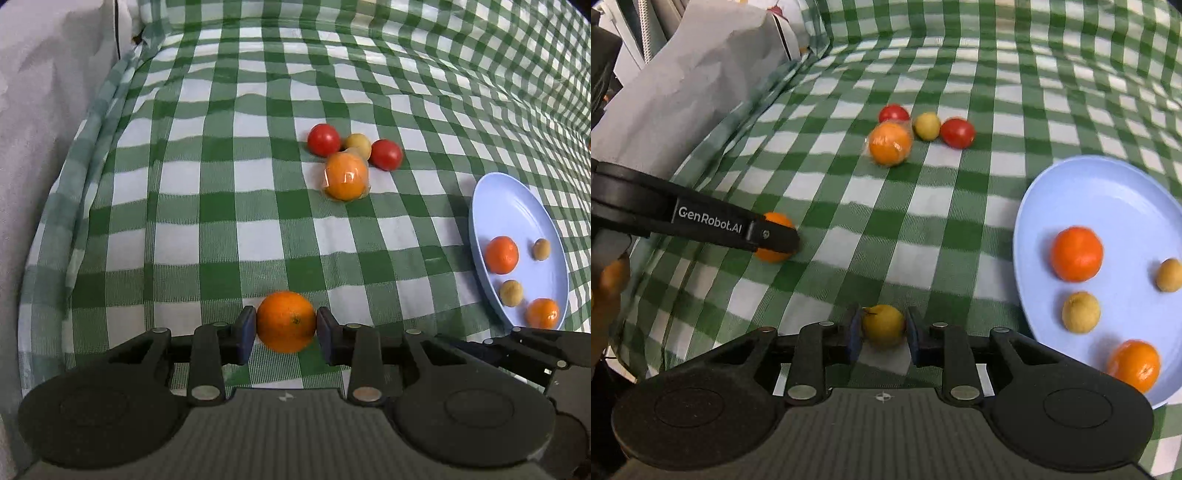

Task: Organize fruits
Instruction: 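Carry the orange and yellow fruit over the blue plate with both tools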

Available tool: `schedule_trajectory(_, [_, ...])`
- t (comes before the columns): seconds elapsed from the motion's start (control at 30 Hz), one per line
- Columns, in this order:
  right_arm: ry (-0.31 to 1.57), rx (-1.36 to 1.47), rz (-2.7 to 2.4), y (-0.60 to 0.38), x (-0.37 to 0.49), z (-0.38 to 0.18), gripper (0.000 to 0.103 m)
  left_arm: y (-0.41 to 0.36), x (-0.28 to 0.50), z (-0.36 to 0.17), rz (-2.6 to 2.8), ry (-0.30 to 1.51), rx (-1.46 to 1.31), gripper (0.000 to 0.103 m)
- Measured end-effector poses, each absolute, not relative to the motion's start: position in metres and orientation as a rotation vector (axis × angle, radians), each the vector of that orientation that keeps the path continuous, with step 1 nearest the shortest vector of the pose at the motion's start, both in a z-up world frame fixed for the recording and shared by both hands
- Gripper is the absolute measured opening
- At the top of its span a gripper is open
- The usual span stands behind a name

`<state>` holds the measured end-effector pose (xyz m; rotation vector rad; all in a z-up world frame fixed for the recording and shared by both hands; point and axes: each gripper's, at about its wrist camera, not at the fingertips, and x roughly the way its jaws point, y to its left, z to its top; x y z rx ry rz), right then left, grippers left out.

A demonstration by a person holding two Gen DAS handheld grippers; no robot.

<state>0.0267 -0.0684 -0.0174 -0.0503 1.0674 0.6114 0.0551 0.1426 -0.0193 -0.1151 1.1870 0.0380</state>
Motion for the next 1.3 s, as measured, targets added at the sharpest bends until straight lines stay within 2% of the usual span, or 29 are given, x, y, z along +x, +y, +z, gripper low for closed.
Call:
schedule_trajectory(0.53, [0.964, -0.117, 0.588, -0.059, 0.027, -0.01, 0.026, 0.136, 0.061, -0.011, 0.06, 1.135, -0.124, 0.038])
schedule_trajectory(1.0, [0.768, -0.028, 0.482, -0.121, 0.018, 0.039, 0.026, 0.104, 0.017, 0.037, 0.066, 0.906, -0.118, 0.038])
schedule_trajectory(1.3, [0.735, 0.012, 0.372, -0.179, 0.023, 0.039, 0.026, 0.089, 0.026, 0.03, 0.052, 0.908, -0.102, 0.038])
